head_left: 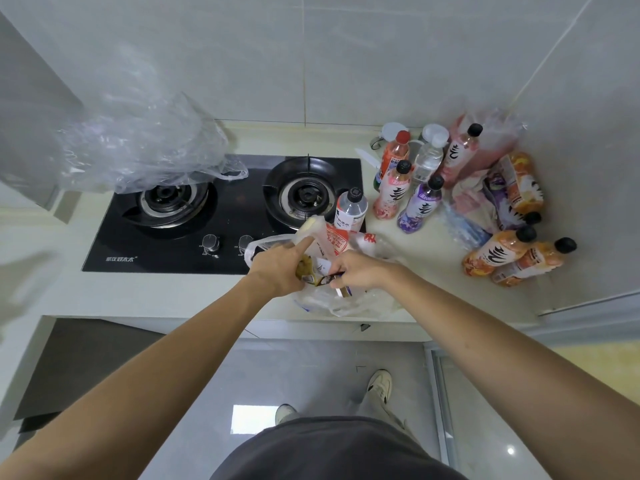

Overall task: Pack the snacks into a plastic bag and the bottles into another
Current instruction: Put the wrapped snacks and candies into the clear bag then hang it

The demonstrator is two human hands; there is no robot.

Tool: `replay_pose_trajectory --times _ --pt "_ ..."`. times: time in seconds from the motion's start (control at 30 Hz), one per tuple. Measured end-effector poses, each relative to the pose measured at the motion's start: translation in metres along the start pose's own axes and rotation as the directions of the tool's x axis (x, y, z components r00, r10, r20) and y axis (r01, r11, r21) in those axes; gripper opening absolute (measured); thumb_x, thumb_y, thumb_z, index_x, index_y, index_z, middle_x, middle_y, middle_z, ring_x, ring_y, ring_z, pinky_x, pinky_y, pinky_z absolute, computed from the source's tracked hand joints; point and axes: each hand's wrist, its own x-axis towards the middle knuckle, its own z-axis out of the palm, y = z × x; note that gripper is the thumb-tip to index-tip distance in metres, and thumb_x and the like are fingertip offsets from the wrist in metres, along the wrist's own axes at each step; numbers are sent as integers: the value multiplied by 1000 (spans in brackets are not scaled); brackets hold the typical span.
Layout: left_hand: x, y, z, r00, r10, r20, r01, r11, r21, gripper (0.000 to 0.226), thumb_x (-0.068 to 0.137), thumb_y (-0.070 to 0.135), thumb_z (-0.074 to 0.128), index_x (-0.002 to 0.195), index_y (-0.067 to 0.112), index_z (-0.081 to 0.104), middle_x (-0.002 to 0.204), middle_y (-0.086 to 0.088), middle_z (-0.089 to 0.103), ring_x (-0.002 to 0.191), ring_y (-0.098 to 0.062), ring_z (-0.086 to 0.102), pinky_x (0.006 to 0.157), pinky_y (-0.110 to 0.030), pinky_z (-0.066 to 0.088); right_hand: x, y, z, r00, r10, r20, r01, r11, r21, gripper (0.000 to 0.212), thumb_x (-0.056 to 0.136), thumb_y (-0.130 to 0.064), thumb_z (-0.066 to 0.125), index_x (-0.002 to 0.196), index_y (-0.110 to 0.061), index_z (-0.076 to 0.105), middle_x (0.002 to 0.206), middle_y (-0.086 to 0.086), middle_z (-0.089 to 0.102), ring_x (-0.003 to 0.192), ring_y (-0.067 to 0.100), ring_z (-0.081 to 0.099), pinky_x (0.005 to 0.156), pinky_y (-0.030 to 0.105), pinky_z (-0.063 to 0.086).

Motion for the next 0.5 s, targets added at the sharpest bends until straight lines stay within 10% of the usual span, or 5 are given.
replay_pose_trajectory --times 0.17,0.33,0.5 --pt "3 -2 2 1000 22 4 -22 999 -43 104 80 33 73 159 42 6 129 1 56 113 -26 60 71 -35 47 -6 5 -8 996 69 -63 -77 989 -128 13 94 -11 65 86 -3 72 82 9 59 71 22 54 61 31 39" --pt "5 7 -1 999 39 -19 -39 999 -20 107 81 35 73 159 45 -1 110 2 54 109 -25 59 77 -39 54 -10 5 -17 938 138 -317 -229 935 -270 1 90 -5 60 91 -5 58 129 19 42 84 35 59 70 36 44" --pt "8 17 -1 998 53 -17 -52 998 27 103 82 36 71 159 42 2 123 -1 56 122 -29 53 79 -44 55 -7 -6 -15 972 65 -224 -53 997 59 10 97 -15 67 100 -6 71 93 2 66 77 16 62 62 24 41"
